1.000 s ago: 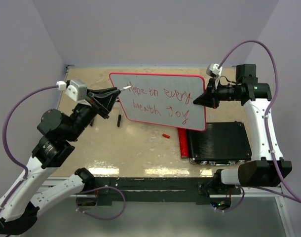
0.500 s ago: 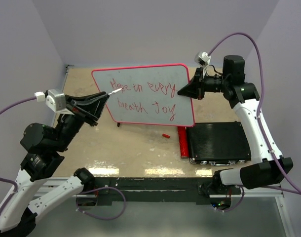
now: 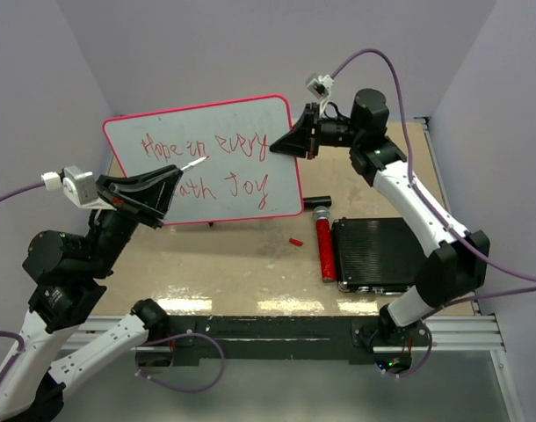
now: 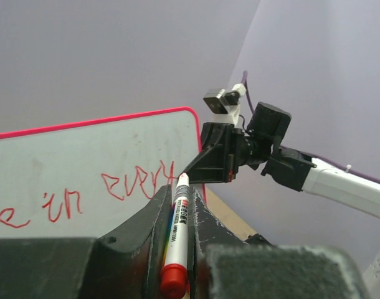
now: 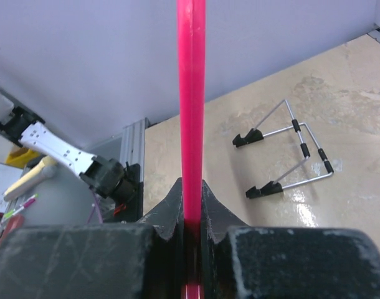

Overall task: Write a sentence on the whiteboard
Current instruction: Place the whiteboard on the whiteboard stand.

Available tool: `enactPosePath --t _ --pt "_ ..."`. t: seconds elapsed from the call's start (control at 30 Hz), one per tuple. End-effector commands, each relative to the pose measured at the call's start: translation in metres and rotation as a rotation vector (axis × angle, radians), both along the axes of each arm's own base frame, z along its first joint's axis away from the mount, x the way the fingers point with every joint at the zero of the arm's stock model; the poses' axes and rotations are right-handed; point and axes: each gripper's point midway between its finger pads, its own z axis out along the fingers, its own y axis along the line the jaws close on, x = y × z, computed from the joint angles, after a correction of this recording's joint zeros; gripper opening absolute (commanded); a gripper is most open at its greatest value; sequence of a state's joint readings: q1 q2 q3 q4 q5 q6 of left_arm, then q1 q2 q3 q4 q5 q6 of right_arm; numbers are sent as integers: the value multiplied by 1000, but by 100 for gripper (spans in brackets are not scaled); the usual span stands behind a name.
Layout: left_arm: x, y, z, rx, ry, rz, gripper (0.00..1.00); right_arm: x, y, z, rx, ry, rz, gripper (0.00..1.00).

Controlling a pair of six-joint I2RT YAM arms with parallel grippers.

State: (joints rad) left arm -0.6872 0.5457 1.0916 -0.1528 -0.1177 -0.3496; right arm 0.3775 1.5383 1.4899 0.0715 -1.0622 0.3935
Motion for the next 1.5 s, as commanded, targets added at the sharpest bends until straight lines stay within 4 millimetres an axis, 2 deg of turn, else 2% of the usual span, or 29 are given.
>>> enactPosePath --t 0.0,0.07,0.2,0.3,0.33,0.4,0.47,0.57,0.73,0.77,0.9,1.17,1.47 --pt "5 0 -5 -17 30 12 0 8 18 75 194 -218 -34 0" --pt "6 -1 -6 -19 38 11 0 18 25 71 209 -206 -39 0" --pt "9 -3 -13 -15 64 13 0 53 43 58 257 -151 -55 0" --pt "12 -3 -18 -11 80 19 0 69 49 59 282 -150 -78 0" --pt "13 -3 -19 -12 86 22 0 79 52 51 279 -136 -96 0" --pt "15 -5 -22 -9 93 22 0 89 54 45 280 -139 -119 0" --pt "17 -6 -26 -4 101 24 0 101 57 30 269 -124 -148 0" --pt "19 -9 -30 1 108 21 0 109 61 8 253 -99 -150 0" --pt "20 -10 -33 3 111 17 0 114 66 -30 235 -65 -129 0" --pt "20 -10 -34 2 111 16 0 116 68 -45 222 -42 -120 0" --pt "18 -8 -38 2 118 20 0 115 70 -68 220 -22 -93 0" --pt "16 -6 -42 -3 123 19 0 118 70 -93 224 -4 -117 0" --pt "16 -8 -45 -10 122 11 0 110 63 -124 209 9 -150 0"
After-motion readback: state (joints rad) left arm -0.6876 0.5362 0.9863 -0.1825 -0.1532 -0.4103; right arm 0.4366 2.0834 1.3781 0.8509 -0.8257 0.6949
